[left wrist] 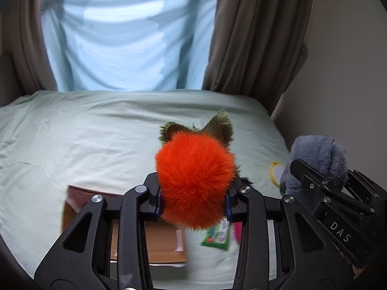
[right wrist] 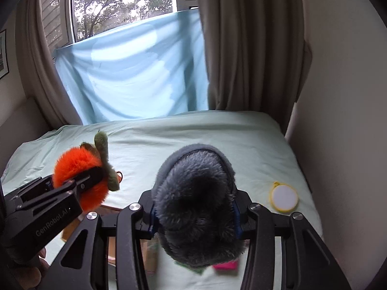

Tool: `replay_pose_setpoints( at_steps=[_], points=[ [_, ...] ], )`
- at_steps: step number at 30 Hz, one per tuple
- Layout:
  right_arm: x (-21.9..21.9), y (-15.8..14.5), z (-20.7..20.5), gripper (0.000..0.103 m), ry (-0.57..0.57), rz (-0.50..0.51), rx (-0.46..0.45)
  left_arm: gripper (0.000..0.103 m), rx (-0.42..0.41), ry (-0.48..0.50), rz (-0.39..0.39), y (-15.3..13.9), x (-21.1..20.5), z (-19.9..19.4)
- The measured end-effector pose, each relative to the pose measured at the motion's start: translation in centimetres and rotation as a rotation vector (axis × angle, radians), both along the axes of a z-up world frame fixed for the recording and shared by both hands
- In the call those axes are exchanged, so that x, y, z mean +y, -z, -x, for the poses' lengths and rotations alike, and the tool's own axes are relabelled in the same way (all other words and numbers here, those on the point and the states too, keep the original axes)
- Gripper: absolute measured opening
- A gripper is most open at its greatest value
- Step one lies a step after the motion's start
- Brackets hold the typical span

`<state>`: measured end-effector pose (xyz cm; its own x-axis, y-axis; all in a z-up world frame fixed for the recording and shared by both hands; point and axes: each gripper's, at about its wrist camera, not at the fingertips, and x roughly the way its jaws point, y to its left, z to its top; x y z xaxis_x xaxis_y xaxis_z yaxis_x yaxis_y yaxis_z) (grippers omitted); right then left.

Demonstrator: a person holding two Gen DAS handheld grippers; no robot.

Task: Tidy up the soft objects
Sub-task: 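Carry the orange pompom and grey sock ball over the cardboard box with both tools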

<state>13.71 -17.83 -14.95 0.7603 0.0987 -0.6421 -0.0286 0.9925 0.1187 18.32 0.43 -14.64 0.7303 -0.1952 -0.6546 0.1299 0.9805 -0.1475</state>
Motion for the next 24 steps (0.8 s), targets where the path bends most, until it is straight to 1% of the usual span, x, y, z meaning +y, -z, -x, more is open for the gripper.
replay_pose_setpoints(
  at_steps=[4, 5, 7, 9, 12, 13, 15, 17, 20, 24],
  points=[
    [5.2, 0.5, -0.1, 0.042, -0.026, -0.012, 0.047, 0.033, 0.023, -0.019, -0.034, 0.4, 6.4, 0.3],
    [7.0, 1.0, -0.3, 0.042, -0.032, -0.014, 0.065, 0.033, 0.033, -0.025, -0.037, 0.9, 7.9, 0.3],
    [8.9, 1.8, -0.8, 0.042, -0.038, -0.026, 0.093, 0.033, 0.069, -0.039, -0.046, 2.1, 11.0, 0.1],
    [11.3, 3.0, -1.4, 0.042, -0.045, -0.043, 0.126, 0.033, 0.107, -0.051, -0.06, 3.9, 13.2, -0.3],
    [13.8, 5.2, -2.8, 0.042, -0.049, -0.056, 0.19, 0.033, 0.17, -0.048, -0.061, 6.3, 16.5, -1.0],
    [14.7, 6.0, -3.2, 0.042, -0.036, -0.055, 0.212, 0.033, 0.192, -0.041, -0.061, 7.2, 17.3, -1.2],
    [16.1, 8.1, -4.4, 0.042, -0.024, -0.082, 0.285, 0.033, 0.233, -0.031, -0.064, 8.8, 18.4, -1.9],
    [17.2, 10.3, -5.4, 0.042, -0.013, -0.104, 0.355, 0.033, 0.281, -0.015, -0.091, 10.9, 19.2, -2.6],
    [18.7, 13.4, -6.1, 0.042, -0.01, -0.108, 0.439, 0.033, 0.366, 0.007, -0.111, 14.1, 20.4, -3.4],
    [19.4, 17.2, -8.0, 0.042, -0.005, -0.123, 0.545, 0.033, 0.476, 0.045, -0.125, 18.5, 20.1, -4.7]
  ],
)
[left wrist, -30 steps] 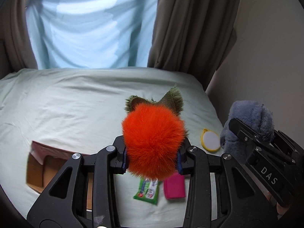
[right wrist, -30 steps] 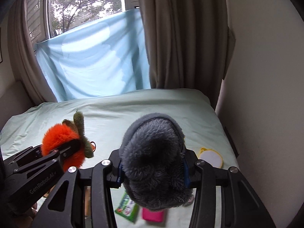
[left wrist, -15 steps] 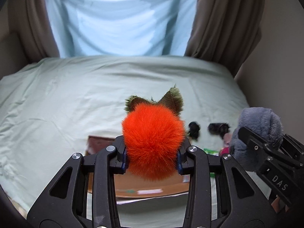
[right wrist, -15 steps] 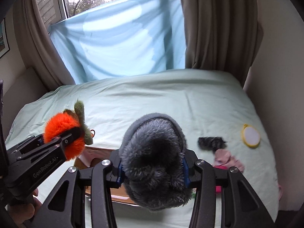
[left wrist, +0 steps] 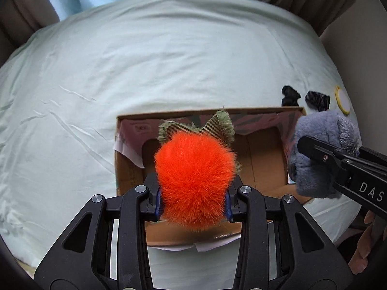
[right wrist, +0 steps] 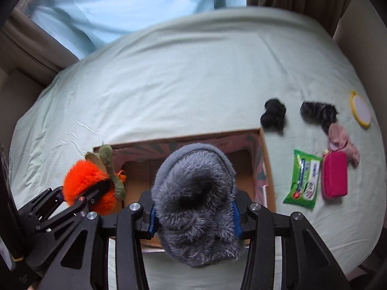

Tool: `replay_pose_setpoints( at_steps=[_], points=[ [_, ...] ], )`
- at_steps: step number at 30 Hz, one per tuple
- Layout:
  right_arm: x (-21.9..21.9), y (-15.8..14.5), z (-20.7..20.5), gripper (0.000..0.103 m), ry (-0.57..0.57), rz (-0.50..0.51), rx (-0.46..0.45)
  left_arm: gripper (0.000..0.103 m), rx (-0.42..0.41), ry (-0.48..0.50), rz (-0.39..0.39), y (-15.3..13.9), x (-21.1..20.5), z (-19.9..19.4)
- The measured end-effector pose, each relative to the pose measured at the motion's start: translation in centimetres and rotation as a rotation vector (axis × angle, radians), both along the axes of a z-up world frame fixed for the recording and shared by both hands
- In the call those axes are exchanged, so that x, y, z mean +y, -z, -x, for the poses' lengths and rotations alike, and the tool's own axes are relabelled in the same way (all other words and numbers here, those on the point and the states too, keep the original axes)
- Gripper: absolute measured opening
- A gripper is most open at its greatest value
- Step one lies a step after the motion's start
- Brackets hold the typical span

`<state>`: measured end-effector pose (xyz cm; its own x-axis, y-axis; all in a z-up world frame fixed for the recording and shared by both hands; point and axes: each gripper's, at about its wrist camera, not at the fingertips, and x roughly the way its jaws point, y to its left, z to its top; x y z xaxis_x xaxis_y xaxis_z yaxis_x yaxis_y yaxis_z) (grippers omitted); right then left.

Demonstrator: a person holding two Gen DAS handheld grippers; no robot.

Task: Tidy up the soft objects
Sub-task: 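Carry the orange pompom and grey sock ball over the cardboard box with both tools, then open both tools to drop the pompom and sock ball into the box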

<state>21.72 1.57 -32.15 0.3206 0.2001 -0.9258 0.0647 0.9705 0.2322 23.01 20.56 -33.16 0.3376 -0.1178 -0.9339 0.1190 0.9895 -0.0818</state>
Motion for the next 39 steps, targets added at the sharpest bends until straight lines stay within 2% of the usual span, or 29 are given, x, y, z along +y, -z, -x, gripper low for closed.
replay_pose_setpoints(
  at_steps=[4, 8, 14, 15, 16, 17, 18, 19, 20, 21, 30, 39],
  points=[
    [0.0, 3.9, -1.4, 0.042, 0.014, -0.026, 0.11, 0.033, 0.109, 0.048, -0.006, 3.9, -0.3, -0.7],
    [0.7, 6.2, -2.7, 0.042, -0.004, -0.021, 0.184, 0.033, 0.212, 0.072, -0.019, 7.3, -0.8, -1.6],
    [0.6, 9.4, -4.0, 0.045, -0.006, -0.018, 0.268, 0.033, 0.294, 0.088, -0.029, 9.8, -1.1, -2.6],
    [0.6, 9.9, -4.2, 0.045, -0.007, -0.025, 0.279, 0.041, 0.296, 0.099, -0.009, 9.8, -1.2, -2.7],
    [0.8, 10.2, -4.4, 0.048, -0.009, -0.032, 0.292, 0.063, 0.293, 0.112, 0.016, 9.6, -1.3, -2.8],
    [1.0, 10.5, -4.6, 0.054, -0.013, -0.038, 0.311, 0.079, 0.296, 0.126, 0.028, 9.5, -1.4, -2.9],
    [1.3, 10.7, -4.7, 0.058, -0.019, -0.037, 0.322, 0.102, 0.292, 0.135, 0.023, 9.3, -1.5, -3.0],
    [1.3, 10.9, -4.9, 0.073, -0.021, -0.036, 0.324, 0.103, 0.279, 0.14, 0.001, 9.0, -1.6, -2.9],
    [1.3, 11.2, -5.0, 0.091, -0.016, -0.045, 0.323, 0.103, 0.256, 0.142, -0.017, 8.7, -1.6, -2.8],
    [1.2, 11.3, -5.1, 0.097, -0.009, -0.054, 0.323, 0.103, 0.25, 0.149, -0.027, 8.5, -1.6, -2.6],
    [1.3, 10.6, -4.5, 0.098, -0.015, -0.061, 0.311, 0.103, 0.252, 0.147, -0.032, 7.6, -0.6, -1.0],
    [2.4, 6.4, -2.6, 0.098, -0.058, -0.02, 0.24, 0.103, 0.174, 0.121, -0.017, 3.5, 0.4, 0.7]
  ],
)
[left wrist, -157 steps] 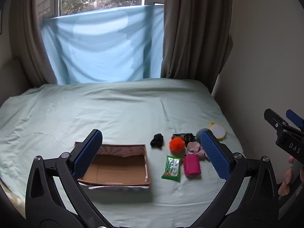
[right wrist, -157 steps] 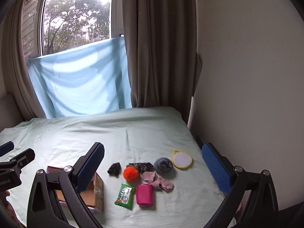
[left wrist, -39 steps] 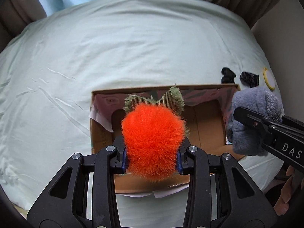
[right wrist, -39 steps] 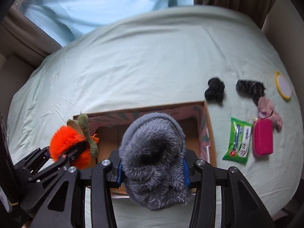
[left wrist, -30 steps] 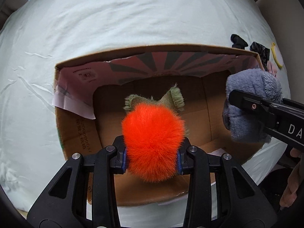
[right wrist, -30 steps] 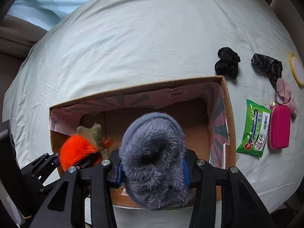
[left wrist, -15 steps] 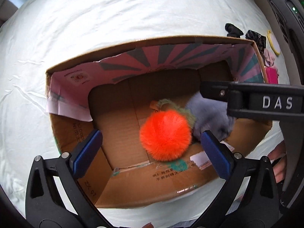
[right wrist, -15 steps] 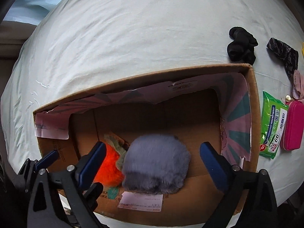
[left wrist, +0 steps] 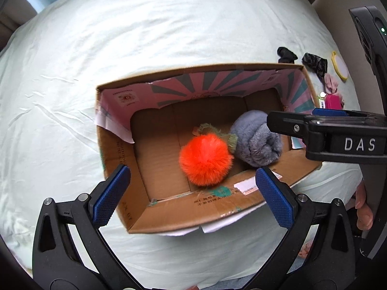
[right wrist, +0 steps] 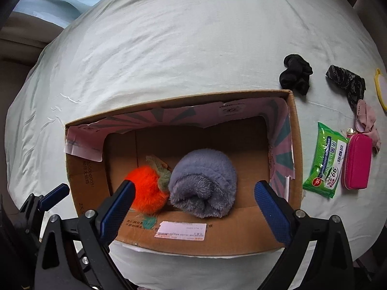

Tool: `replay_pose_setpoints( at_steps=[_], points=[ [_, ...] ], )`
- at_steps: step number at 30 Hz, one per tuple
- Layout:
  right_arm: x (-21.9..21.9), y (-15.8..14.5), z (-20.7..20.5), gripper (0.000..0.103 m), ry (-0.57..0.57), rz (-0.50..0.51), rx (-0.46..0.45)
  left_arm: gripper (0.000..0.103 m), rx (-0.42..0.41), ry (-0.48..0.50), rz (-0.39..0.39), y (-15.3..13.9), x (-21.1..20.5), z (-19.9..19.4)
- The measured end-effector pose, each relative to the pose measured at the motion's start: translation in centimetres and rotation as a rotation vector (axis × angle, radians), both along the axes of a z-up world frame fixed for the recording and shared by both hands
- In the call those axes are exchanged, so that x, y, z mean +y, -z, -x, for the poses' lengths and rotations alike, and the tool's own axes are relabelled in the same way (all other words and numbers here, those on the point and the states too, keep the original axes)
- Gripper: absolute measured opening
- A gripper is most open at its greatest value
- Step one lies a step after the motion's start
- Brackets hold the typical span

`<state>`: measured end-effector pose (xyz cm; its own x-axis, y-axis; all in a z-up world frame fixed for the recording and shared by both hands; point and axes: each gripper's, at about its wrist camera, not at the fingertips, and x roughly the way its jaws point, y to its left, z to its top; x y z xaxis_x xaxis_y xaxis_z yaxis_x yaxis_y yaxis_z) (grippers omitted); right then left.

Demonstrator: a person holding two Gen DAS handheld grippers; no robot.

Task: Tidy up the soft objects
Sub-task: 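Open both tools to drop the pompom and sock ball into the box, then grasp the green wipes pack with the left tool while the right tool grasps the pink pouch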

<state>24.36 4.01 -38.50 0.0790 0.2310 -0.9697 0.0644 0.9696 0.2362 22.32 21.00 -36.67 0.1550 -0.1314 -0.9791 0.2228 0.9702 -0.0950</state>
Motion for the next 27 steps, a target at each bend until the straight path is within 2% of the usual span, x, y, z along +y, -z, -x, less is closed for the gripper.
replay_pose_setpoints(
  at_steps=[3, 8, 13, 18, 27],
  points=[
    [0.2, -2.1, 1.0, 0.098, -0.011, 0.016, -0.029, 0.103, -0.032, -0.005, -0.022, -2.0, 0.5, 0.8],
    [-1.2, -7.1, 3.0, 0.098, -0.014, 0.015, -0.096, 0.103, -0.098, -0.04, -0.011, -6.0, 1.3, 2.4],
    [-1.1, -12.3, 5.0, 0.098, -0.045, 0.044, -0.209, 0.103, -0.168, -0.07, -0.004, -10.1, 1.7, 4.6],
    [-1.3, -17.9, 8.1, 0.098, -0.043, 0.066, -0.374, 0.103, -0.252, -0.108, 0.014, -14.2, 2.2, 7.2],
    [-3.8, -26.5, 15.2, 0.098, -0.001, 0.13, -0.684, 0.103, -0.464, -0.167, 0.035, -22.6, 1.8, 12.3]
  ],
)
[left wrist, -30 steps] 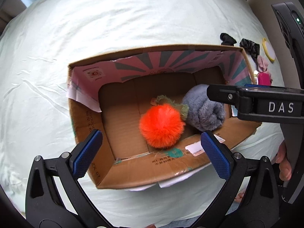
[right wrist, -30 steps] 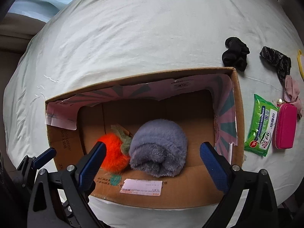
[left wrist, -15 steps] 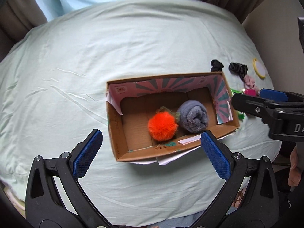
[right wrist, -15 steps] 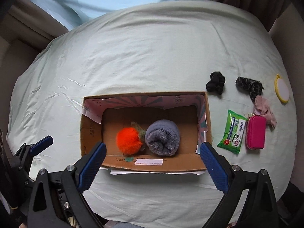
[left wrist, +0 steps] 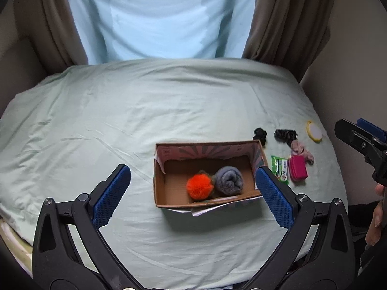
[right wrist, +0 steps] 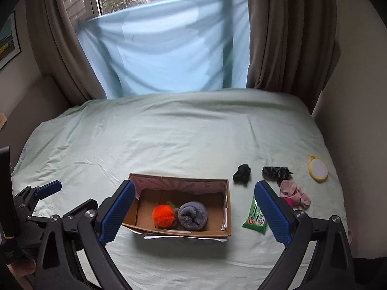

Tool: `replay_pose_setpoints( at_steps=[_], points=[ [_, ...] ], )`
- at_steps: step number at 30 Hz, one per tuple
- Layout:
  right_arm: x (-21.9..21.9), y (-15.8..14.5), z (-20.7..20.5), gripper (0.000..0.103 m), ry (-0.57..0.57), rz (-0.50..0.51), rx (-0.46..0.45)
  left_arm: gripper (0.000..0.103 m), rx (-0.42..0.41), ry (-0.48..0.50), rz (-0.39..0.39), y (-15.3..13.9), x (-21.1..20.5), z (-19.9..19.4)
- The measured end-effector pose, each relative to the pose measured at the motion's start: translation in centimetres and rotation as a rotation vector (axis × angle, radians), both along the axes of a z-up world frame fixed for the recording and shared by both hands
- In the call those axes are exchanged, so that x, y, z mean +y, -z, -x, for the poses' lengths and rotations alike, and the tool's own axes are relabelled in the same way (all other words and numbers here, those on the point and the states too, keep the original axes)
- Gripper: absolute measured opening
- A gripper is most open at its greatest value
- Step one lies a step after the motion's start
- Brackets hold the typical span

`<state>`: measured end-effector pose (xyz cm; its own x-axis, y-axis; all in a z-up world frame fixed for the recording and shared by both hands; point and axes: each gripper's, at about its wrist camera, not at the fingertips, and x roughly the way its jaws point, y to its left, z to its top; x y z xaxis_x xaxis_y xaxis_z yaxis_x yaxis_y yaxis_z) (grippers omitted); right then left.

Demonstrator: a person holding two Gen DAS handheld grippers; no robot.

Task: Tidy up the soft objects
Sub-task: 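Grasp the green wipes pack with the left tool while the right tool grasps the pink pouch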

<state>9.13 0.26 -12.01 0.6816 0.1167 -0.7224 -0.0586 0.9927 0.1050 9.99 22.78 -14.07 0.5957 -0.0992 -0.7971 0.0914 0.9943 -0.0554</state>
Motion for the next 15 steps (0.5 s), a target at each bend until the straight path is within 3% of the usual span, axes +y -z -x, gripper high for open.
replay_pose_setpoints(
  at_steps=[6, 15],
  points=[
    [-4.8, -2.6, 4.7, 0.098, 0.063, -0.006, -0.118, 0.103, -0.149, -0.04, 0.034, -4.4, -2.7, 4.2],
    [-13.8, -3.4, 9.5, 0.098, 0.159, 0.04, -0.214, 0.103, -0.272, -0.052, 0.042, -6.9, -11.0, 8.7]
  ],
)
